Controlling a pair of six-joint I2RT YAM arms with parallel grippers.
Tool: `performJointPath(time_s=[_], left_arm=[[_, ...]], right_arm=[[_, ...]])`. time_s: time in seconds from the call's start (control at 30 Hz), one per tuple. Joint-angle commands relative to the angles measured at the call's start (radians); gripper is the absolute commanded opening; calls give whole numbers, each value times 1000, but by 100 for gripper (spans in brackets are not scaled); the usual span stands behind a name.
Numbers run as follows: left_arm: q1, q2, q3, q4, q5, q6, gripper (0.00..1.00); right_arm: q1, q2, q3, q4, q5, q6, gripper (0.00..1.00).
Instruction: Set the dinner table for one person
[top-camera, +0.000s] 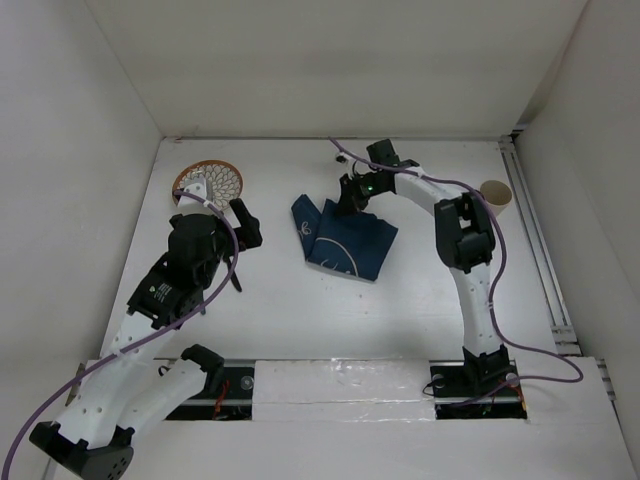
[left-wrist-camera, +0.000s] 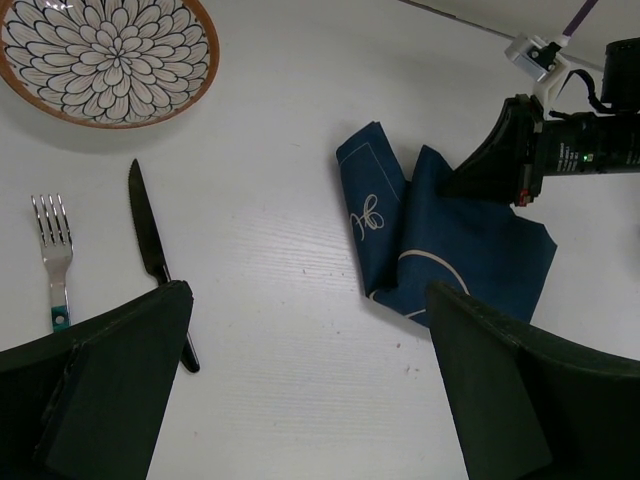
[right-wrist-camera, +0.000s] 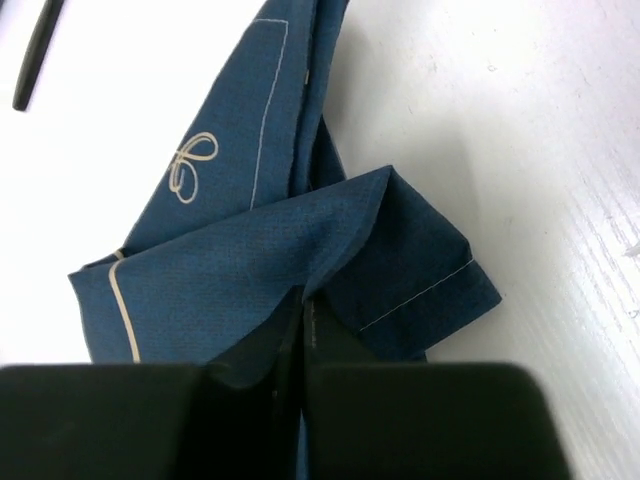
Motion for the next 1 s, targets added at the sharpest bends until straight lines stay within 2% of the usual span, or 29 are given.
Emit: performJointPath(time_s=[0.0,0.1,0.13,0.2,0.37,0.47,0.57,0.8,0.87,0.9,0.93,0.97], left_arm=[[2,2,-1,35,5,13,100],[2,2,-1,35,5,13,100],[2,2,-1,35,5,13,100],[2,-7,-1,35,5,13,100],[2,-17,-1,35,-5,13,100],[2,-17,-1,35,-5,13,100],[2,-26,-1,35,-5,13,100],[2,-26,-1,35,-5,13,100],[2,-26,-1,35,-5,13,100],[2,-26,-1,35,-5,13,100],[2,-26,-1,35,-5,13,100],[2,-26,-1,35,-5,13,100]], right_arm=[[0,-101,-10,81,-14,27,0],[-9,-111,8,116,69,88,0],[-9,-111,22,133,141,112,0],[-37,-102,94,133,219,174,0],[-74,-45,337,51,650,250,0],[-74,-143,304,147,831,259,0],[-29,-275,204,234,801,236,0],[138,-267,147,91,634,170,0],[220,-267,109,78,675,185,0],[250,-287,35,78,715,237,0],[277,-307,-15,101,817,283,0],[303,-333,-77,128,848,331,0]])
